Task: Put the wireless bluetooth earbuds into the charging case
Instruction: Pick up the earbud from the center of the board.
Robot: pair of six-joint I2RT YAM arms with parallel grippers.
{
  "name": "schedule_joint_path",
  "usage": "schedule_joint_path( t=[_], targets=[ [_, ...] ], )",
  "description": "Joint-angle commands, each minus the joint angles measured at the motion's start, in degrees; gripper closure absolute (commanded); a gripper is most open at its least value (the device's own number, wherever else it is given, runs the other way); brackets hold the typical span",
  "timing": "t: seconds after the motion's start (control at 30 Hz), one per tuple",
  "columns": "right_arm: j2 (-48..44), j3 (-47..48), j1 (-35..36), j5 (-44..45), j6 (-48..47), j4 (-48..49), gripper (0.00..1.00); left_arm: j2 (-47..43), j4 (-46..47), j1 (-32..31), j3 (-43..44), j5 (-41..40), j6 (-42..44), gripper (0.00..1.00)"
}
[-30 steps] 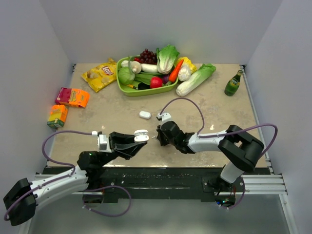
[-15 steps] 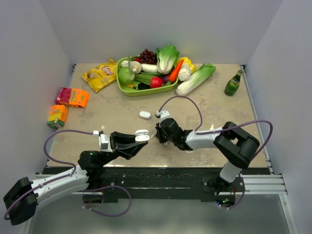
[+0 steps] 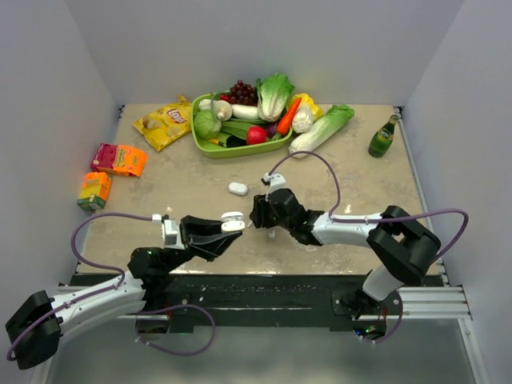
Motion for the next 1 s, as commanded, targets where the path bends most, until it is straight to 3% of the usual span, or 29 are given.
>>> schedule_joint_path(
  t=[0.0, 0.2, 0.6, 0.67, 0.77, 0.97],
  targets=[
    [-0.70, 2.20, 0.02, 0.65, 7.14, -1.94, 0.49, -0.54, 3.88, -0.20, -11.27, -2.20, 0.46, 1.00],
    [3.26, 5.54, 0.10, 3.03, 11.10, -6.97, 0.50, -0.81, 3.62, -0.20, -11.62, -4.40, 0.46, 1.00],
    [0.80, 1.06, 0.10, 3.81, 11.28, -4.16, 0.55, -2.74, 2.13, -0.20, -11.97, -4.49, 0.55, 1.00],
    [1.06, 0.71, 0.10, 3.82, 10.93, -4.60, 0.61, -2.83, 1.95, -0.20, -11.88, -4.67, 0.64, 1.00],
    [2.64, 1.15, 0.10, 3.82, 10.23, -6.00, 0.78, -2.30, 2.21, -0.20, -11.71, -4.41, 0.55, 1.00],
    [5.20, 2.55, 0.10, 3.99, 8.65, -5.65, 0.86, -1.95, 2.47, -0.20, -11.79, -3.96, 0.28, 1.00]
  ],
)
